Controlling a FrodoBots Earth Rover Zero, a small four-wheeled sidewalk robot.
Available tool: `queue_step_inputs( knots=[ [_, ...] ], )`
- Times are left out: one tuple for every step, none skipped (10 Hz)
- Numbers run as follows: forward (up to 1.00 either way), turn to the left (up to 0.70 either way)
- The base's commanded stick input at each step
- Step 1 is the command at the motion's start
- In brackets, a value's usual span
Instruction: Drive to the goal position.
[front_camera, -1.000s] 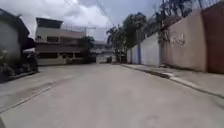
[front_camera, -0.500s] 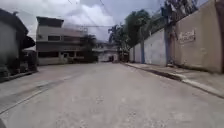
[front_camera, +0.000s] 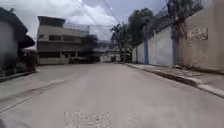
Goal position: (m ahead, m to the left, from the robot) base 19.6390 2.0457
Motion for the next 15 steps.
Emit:
queue_step_inputs(
  knots=[
    [1.0, 0.0],
    [1.0, 0.0],
    [1.0, 0.0],
    [1.0, 0.0],
    [1.0, 0.0],
    [1.0, 0.0],
    [1.0, 0.0],
    [1.0, 0.0],
    [1.0, 0.0],
    [1.0, 0.0],
    [1.0, 0.0],
    [1.0, 0.0],
    [1.0, 0.0],
    [1.0, 0.0],
    [1.0, 0.0]
  ],
)
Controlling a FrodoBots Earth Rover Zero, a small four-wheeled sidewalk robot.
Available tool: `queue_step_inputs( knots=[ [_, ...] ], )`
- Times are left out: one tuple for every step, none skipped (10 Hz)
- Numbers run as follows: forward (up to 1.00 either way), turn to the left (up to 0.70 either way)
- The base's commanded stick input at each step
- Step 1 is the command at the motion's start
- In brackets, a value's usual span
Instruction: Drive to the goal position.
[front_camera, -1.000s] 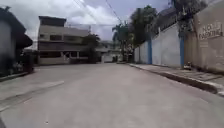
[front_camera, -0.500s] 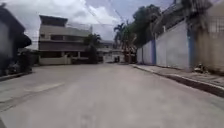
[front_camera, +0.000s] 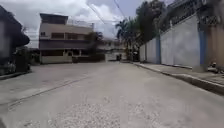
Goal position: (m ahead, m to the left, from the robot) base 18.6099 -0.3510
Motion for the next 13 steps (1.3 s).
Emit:
queue_step_inputs(
  knots=[
    [1.0, 0.0],
    [1.0, 0.0],
    [1.0, 0.0],
    [1.0, 0.0],
    [1.0, 0.0],
    [1.0, 0.0],
    [1.0, 0.0],
    [1.0, -0.05],
    [1.0, -0.27],
    [1.0, -0.4],
    [1.0, -0.4],
    [1.0, -0.4],
    [1.0, -0.4]
  ],
)
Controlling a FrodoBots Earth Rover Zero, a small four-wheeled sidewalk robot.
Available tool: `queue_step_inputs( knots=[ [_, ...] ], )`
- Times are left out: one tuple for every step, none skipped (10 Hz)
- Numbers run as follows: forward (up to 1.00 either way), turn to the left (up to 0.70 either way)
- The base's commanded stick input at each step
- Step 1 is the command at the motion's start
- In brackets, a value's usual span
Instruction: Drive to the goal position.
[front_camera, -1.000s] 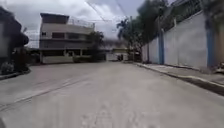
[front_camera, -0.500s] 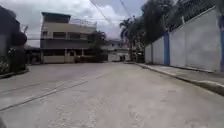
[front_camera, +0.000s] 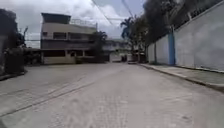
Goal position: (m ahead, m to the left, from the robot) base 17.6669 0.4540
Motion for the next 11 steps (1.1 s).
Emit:
queue_step_inputs(
  knots=[
    [1.0, -0.24],
    [1.0, -0.08],
    [1.0, 0.0],
    [1.0, 0.0],
    [1.0, 0.0],
    [1.0, 0.0],
    [1.0, 0.0],
    [1.0, 0.0],
    [1.0, -0.02],
    [1.0, -0.28],
    [1.0, -0.39]
  ],
)
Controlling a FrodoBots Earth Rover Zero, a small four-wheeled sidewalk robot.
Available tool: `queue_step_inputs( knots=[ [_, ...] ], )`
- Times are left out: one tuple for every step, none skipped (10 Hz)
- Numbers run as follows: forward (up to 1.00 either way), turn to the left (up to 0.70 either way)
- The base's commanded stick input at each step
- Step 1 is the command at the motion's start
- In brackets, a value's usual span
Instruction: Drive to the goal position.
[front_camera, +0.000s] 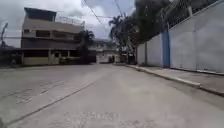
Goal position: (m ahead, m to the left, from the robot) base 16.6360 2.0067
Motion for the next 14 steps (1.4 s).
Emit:
queue_step_inputs(
  knots=[
    [1.0, -0.34],
    [1.0, 0.0],
    [1.0, 0.0],
    [1.0, 0.0],
    [1.0, 0.0],
    [1.0, 0.0],
    [1.0, 0.0],
    [1.0, 0.0],
    [1.0, 0.0],
    [1.0, 0.0],
    [1.0, 0.0],
    [1.0, 0.0],
    [1.0, 0.0],
    [1.0, 0.0]
  ],
)
